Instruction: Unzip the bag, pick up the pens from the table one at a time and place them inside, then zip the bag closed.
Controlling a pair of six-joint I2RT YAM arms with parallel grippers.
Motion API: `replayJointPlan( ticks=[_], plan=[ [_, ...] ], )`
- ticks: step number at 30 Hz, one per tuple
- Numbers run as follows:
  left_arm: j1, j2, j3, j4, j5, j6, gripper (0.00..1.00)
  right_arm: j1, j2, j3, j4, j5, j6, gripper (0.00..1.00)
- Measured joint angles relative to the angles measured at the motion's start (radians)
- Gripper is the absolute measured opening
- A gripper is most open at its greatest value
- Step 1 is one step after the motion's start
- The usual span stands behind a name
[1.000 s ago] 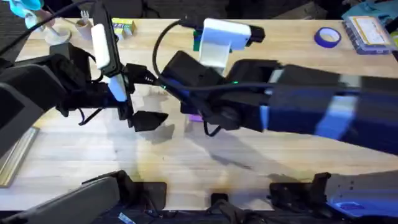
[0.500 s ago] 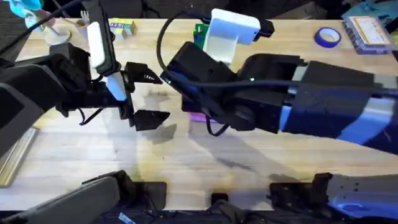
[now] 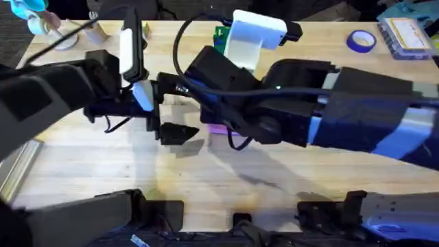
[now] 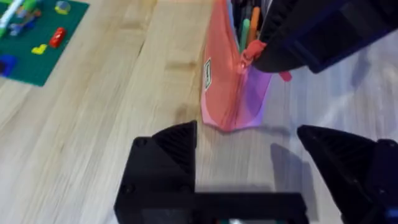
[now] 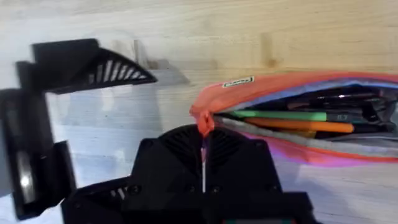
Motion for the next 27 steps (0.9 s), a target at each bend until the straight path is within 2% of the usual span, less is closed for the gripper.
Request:
replayJointPlan(
  ticks=[9, 17, 22, 24, 27],
  plan=[
    [-0.061, 0.146, 0.0, 0.117, 0.136, 0.0, 0.993, 0.0, 0.0, 0.0, 0.0, 0.0, 0.0, 0.031],
    [-0.128, 0.248, 0.0, 0.141, 0.176, 0.0, 0.993, 0.0, 0.0, 0.0, 0.0, 0.0, 0.0, 0.031],
    [-0.143, 0.262, 0.0, 0.176, 0.192, -0.001, 0.973, 0.0, 0.0, 0.0, 0.0, 0.0, 0.0, 0.031],
    [-0.143, 0.262, 0.0, 0.186, 0.198, 0.0, 0.854, 0.0, 0.0, 0.0, 0.0, 0.0, 0.0, 0.031],
    [-0.143, 0.262, 0.0, 0.193, 0.206, 0.0, 0.426, 0.0, 0.0, 0.0, 0.0, -0.001, 0.0, 0.031]
  ],
)
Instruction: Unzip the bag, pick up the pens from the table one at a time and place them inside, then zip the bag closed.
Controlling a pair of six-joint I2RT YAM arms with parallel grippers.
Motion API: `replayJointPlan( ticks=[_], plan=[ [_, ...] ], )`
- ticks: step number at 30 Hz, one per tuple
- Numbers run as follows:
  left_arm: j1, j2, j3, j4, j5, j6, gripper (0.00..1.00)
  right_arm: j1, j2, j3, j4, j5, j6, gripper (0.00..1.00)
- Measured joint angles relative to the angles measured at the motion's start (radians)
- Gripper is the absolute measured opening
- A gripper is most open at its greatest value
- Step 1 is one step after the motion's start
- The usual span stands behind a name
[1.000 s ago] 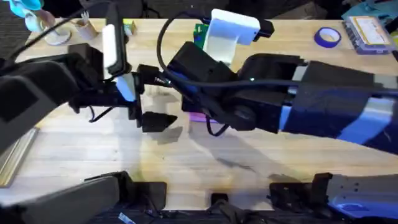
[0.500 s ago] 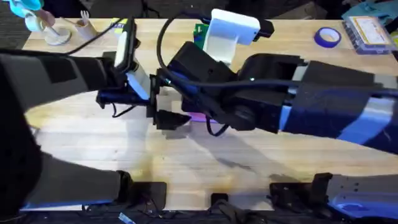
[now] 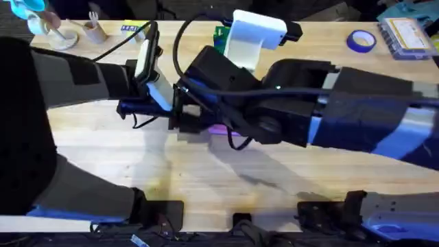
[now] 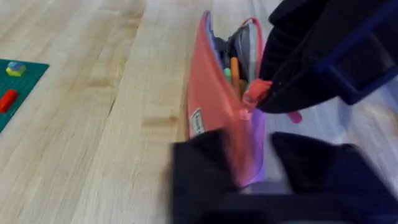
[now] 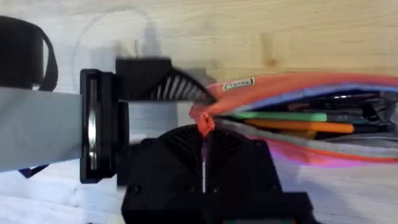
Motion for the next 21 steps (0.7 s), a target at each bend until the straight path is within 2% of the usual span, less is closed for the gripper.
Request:
replayJointPlan(
  ticks=[2, 3, 12, 21],
  plan=[
    [0.0, 0.0, 0.0, 0.008, -0.001, 0.0, 0.123, 0.001, 0.0, 0.0, -0.001, -0.005, 0.0, 0.031],
    [0.0, 0.0, 0.0, 0.004, -0.002, 0.001, 0.068, 0.001, 0.0, 0.0, -0.001, -0.006, 0.0, 0.031],
    [0.0, 0.0, 0.0, 0.004, -0.002, 0.0, 0.045, -0.017, 0.0, 0.0, -0.023, -0.01, -0.027, 0.031],
    [0.0, 0.0, 0.0, 0.005, -0.005, 0.0, 0.045, -0.148, -0.013, 0.003, -0.193, -0.034, -0.044, 0.031]
  ],
)
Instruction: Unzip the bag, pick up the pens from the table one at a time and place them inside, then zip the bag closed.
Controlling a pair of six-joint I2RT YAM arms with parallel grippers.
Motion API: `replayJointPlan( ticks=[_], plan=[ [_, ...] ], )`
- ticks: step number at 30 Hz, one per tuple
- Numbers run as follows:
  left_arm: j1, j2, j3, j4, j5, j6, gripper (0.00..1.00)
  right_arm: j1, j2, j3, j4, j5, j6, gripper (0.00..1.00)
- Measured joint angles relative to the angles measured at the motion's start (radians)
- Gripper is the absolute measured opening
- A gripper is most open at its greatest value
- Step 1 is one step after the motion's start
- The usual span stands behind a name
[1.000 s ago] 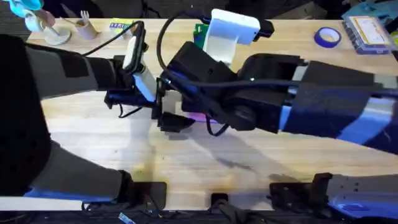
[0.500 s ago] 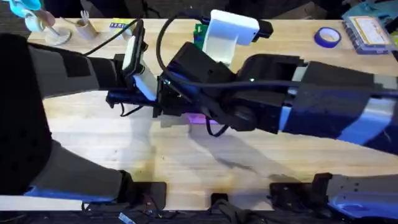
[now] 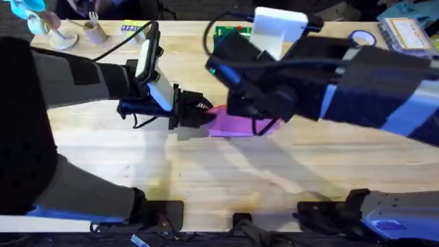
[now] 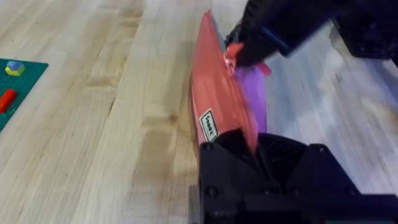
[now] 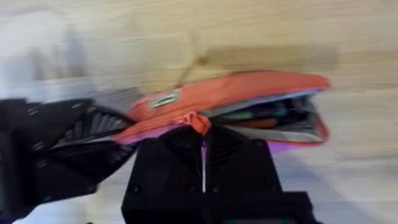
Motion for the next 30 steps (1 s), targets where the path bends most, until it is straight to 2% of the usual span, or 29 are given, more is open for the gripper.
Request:
replayJointPlan(
  ticks=[14, 21, 30],
  plan=[
    [-0.014, 0.0, 0.0, 0.003, 0.008, 0.0, 0.045, -0.231, -0.007, 0.011, -0.143, -0.101, -0.017, 0.032],
    [-0.013, 0.0, 0.0, -0.001, 0.005, 0.0, 0.043, -0.372, -0.055, 0.011, -0.186, -0.076, -0.041, 0.032],
    [-0.019, 0.0, 0.0, 0.006, 0.015, 0.0, 0.042, -0.472, -0.067, 0.011, -0.18, -0.139, -0.084, 0.032]
  ],
)
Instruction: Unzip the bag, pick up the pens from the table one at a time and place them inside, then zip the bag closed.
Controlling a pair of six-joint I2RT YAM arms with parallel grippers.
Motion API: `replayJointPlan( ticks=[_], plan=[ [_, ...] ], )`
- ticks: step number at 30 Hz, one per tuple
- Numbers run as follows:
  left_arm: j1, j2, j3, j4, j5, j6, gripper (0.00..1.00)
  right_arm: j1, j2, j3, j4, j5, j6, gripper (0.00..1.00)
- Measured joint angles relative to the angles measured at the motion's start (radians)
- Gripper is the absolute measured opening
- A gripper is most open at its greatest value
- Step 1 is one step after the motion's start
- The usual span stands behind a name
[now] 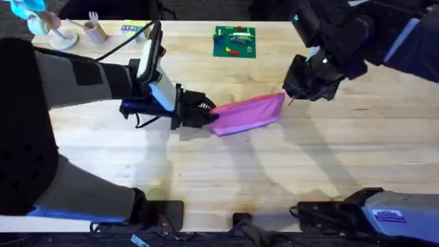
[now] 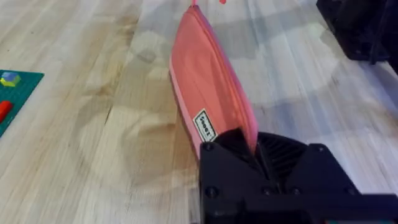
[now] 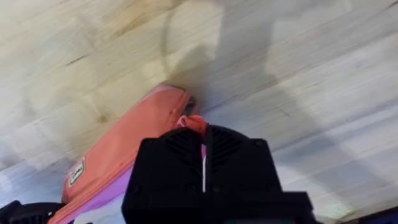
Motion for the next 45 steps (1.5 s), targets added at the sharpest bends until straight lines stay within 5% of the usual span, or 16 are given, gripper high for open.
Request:
replayJointPlan(
  ticks=[8, 17, 28, 29, 35, 36, 45],
  plan=[
    [-0.006, 0.0, 0.0, 0.0, 0.006, 0.0, 0.042, -0.051, 0.002, -0.014, 0.013, -0.04, -0.021, 0.032],
    [-0.009, 0.0, 0.0, 0.0, 0.004, 0.0, 0.042, -0.104, 0.015, -0.193, 0.2, -0.036, -0.005, 0.032],
    [-0.009, 0.0, 0.0, 0.0, 0.001, 0.0, 0.042, -0.111, 0.014, -0.2, 0.226, -0.036, -0.01, 0.033],
    [-0.009, 0.0, 0.0, 0.0, 0.001, 0.0, 0.042, -0.111, 0.013, -0.199, 0.226, -0.035, -0.016, 0.064],
    [0.01, 0.0, -0.001, -0.008, -0.014, 0.0, 0.042, -0.168, -0.034, -0.179, 0.22, 0.071, -0.134, 0.909],
    [0.011, 0.0, -0.001, -0.008, -0.015, 0.0, 0.042, -0.167, -0.051, -0.174, 0.216, 0.07, -0.161, 0.974],
    [0.011, 0.0, -0.001, -0.008, -0.015, 0.0, 0.042, -0.162, -0.242, -0.163, 0.095, 0.058, -0.254, 0.998]
  ],
)
